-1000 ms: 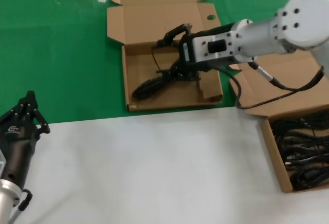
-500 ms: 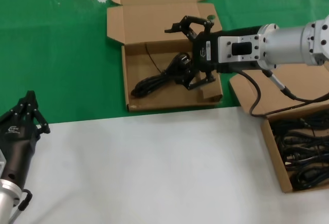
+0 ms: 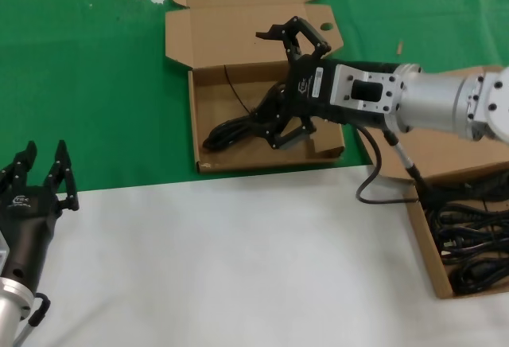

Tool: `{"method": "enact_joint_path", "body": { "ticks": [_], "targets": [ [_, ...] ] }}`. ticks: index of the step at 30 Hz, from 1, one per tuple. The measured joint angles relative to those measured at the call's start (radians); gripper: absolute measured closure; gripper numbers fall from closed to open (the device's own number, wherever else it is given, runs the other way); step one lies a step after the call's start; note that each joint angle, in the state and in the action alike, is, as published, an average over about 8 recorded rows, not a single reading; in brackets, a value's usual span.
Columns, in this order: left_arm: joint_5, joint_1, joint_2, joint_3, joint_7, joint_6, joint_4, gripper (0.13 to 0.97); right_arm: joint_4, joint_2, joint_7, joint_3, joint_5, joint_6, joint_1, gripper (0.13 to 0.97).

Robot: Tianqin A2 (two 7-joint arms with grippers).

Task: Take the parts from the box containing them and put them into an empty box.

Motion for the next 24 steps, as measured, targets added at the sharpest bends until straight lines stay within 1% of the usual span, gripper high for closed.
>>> {"method": "enact_joint_path", "body": {
  "ticks": [5,8,9,14,17,21,24],
  "targets": [
    [0.000,0.000,0.000,0.000,0.000,0.000,0.000,0.766,0.025,-0.013,0.011,0.033,0.030,0.065,-0.064,0.177],
    [0.000,0.000,0.000,0.000,0.000,0.000,0.000,0.710,0.040,-0.020,0.018,0.053,0.048,0.104,-0.102,0.165],
    [0.000,0.000,0.000,0.000,0.000,0.000,0.000,0.710,0.045,-0.023,0.020,0.060,0.055,0.117,-0.116,0.159],
    [0.000,0.000,0.000,0.000,0.000,0.000,0.000,0.578,0.070,-0.036,0.031,0.094,0.085,0.182,-0.180,0.130],
    [0.000,0.000,0.000,0.000,0.000,0.000,0.000,0.499,0.084,-0.043,0.038,0.114,0.103,0.222,-0.219,0.130],
    [0.000,0.000,0.000,0.000,0.000,0.000,0.000,0.499,0.105,-0.053,0.047,0.141,0.127,0.274,-0.271,0.130],
    [0.000,0.000,0.000,0.000,0.000,0.000,0.000,0.428,0.120,-0.061,0.054,0.161,0.146,0.313,-0.310,0.129]
  ]
}}
